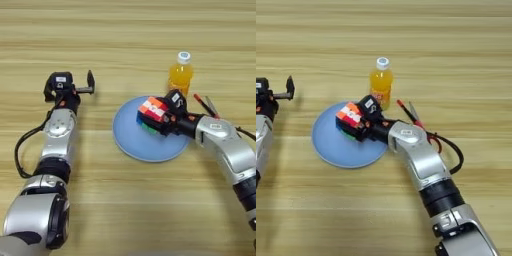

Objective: Move the objects on the table

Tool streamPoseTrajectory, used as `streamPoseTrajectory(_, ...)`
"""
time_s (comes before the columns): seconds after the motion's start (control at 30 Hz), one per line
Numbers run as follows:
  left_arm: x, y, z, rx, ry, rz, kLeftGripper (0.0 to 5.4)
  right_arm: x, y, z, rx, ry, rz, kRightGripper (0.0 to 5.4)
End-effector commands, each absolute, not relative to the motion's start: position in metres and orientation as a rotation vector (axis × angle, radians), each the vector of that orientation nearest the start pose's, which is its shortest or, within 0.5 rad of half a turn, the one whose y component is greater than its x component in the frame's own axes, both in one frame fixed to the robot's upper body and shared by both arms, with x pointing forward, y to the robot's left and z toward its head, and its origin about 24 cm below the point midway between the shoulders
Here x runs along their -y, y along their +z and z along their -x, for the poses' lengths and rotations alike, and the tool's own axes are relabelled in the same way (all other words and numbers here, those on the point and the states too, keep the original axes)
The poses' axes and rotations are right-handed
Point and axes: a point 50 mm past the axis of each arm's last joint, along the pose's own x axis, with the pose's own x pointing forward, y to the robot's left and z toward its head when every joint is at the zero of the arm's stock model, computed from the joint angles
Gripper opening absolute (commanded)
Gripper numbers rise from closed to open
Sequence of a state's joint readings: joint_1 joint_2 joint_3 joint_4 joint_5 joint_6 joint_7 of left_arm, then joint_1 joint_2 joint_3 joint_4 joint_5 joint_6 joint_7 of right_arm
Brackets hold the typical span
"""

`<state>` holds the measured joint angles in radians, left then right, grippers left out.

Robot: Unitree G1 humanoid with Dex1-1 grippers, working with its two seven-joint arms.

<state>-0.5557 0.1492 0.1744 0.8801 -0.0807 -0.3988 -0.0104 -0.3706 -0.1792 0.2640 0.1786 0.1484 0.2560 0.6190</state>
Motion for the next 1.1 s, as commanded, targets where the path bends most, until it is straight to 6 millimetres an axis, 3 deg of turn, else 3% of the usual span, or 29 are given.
streamPoseTrajectory(0.03,-0.191,0.047,-0.345,0.076,0.092,-0.018,5.4,0.075,0.063,-0.294,-0.159,0.94,0.116,3.33)
streamPoseTrajectory(0.07,-0.191,0.047,-0.345,0.076,0.092,-0.018,5.4,0.075,0.064,-0.294,-0.154,0.941,0.116,3.61)
streamPoseTrajectory(0.33,-0.191,0.047,-0.345,0.076,0.092,-0.019,5.4,0.076,0.082,-0.294,-0.027,0.945,0.116,4.38)
streamPoseTrajectory(0.63,-0.19,0.047,-0.345,0.077,0.091,-0.019,5.4,0.083,0.118,-0.289,0.148,0.9,0.132,5.34)
streamPoseTrajectory(0.87,-0.188,0.048,-0.345,0.082,0.089,-0.02,5.4,0.115,0.147,-0.28,0.269,0.772,0.138,5.38)
streamPoseTrajectory(1.1,-0.187,0.049,-0.345,0.089,0.09,-0.03,5.4,0.16,0.154,-0.27,0.278,0.6,0.183,5.38)
